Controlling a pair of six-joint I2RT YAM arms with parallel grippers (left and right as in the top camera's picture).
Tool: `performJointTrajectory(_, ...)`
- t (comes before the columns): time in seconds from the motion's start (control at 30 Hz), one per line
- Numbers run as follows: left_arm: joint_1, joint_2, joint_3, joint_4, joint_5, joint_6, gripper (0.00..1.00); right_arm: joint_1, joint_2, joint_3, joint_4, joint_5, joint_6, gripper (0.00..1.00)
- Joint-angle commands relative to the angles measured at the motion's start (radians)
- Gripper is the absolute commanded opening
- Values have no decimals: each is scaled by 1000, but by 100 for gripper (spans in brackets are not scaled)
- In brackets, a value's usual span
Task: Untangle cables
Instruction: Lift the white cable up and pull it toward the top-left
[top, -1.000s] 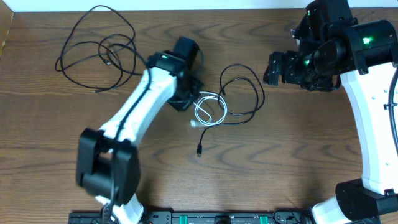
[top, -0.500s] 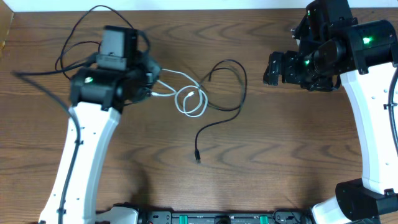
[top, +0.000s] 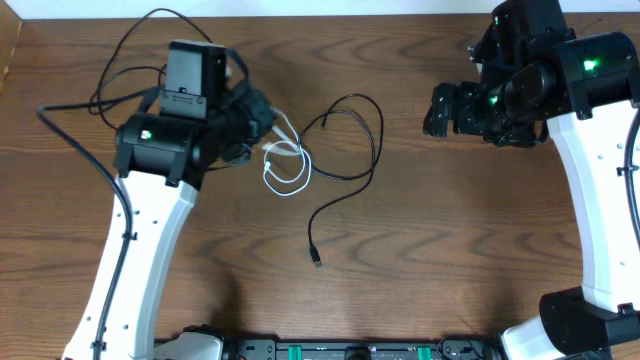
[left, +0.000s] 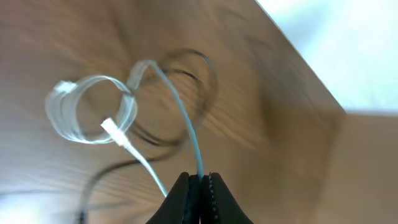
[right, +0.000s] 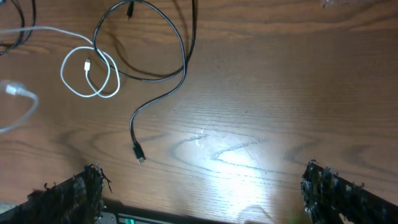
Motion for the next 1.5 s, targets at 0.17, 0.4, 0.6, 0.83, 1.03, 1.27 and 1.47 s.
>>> performJointTrajectory(0.17, -85, 5, 18, 252, 409, -63, 8, 8, -10, 2, 0, 4, -18, 99)
performJointTrajectory(0.4, -91, 5, 21, 603, 553, -354, 8, 8, -10, 2, 0, 4, -18, 99)
performJointTrajectory(0.6, -91, 5, 21, 1055, 616, -645, 7, 8, -10, 2, 0, 4, -18, 99)
performJointTrajectory(0.83, -22, 5, 21, 1368, 529, -946, 7, 8, -10, 2, 0, 4, -18, 99)
performJointTrajectory(1.03, 62, 5, 21, 1365, 495, -1057, 8, 8, -10, 2, 0, 4, -18, 99)
performJointTrajectory(1.27, 159, 5, 21, 1421, 406, -1243, 8, 8, -10, 2, 0, 4, -18, 99)
performJointTrajectory(1.47, 190, 5, 58, 1462, 431, -1255, 8, 8, -10, 2, 0, 4, -18, 99)
